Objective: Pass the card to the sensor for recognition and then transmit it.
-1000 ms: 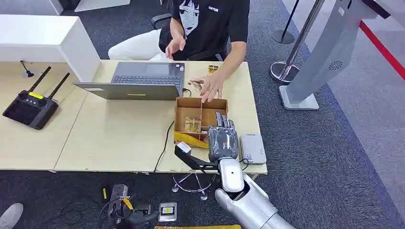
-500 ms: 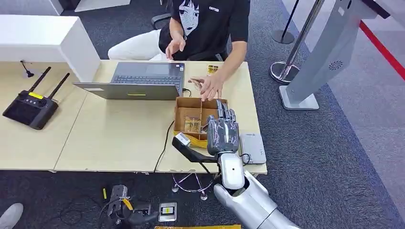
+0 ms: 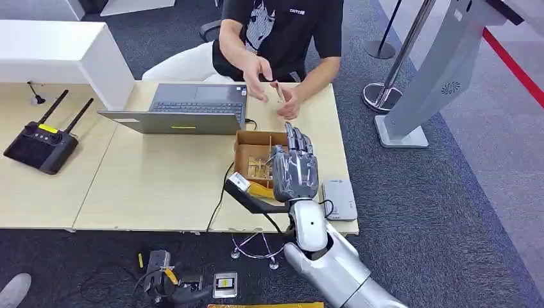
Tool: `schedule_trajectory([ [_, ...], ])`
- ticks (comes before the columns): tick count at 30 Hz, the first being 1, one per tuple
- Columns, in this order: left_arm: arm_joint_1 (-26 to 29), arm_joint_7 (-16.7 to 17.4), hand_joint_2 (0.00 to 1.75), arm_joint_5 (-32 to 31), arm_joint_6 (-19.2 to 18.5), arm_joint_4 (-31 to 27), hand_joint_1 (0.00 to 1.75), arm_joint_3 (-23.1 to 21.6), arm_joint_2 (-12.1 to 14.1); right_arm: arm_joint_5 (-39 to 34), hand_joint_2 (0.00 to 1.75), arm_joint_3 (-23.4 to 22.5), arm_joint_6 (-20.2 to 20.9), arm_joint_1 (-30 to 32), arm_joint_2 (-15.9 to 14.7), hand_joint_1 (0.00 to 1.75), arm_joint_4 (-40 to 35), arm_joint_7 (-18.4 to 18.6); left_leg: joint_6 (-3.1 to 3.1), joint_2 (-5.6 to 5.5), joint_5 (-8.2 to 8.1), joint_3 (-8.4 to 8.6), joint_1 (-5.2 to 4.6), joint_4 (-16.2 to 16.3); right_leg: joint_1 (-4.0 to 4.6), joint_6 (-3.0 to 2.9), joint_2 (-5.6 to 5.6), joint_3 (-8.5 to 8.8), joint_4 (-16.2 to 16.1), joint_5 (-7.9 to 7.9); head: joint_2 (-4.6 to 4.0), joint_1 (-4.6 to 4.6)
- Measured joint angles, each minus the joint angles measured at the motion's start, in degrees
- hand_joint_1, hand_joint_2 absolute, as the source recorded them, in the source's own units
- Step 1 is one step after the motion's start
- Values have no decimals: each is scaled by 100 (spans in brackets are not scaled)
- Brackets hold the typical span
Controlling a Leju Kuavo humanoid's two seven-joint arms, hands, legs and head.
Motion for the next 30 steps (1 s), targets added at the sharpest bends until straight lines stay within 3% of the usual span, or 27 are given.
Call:
schedule_trajectory([
  [13, 1, -83, 175, -79, 2, 94, 0, 133, -2, -326, 175, 2, -99, -353, 269, 175, -273, -358, 0, 0, 0, -1, 0, 0, 0, 0, 0, 0, 1, 0, 0, 2],
  [30, 5, -197, 175, -57, 9, 229, 0, 330, -7, -485, 175, 0, -111, -410, 483, 175, -247, -568, 0, 0, 0, -1, 0, 0, 0, 0, 0, -1, 1, 0, 0, 2],
])
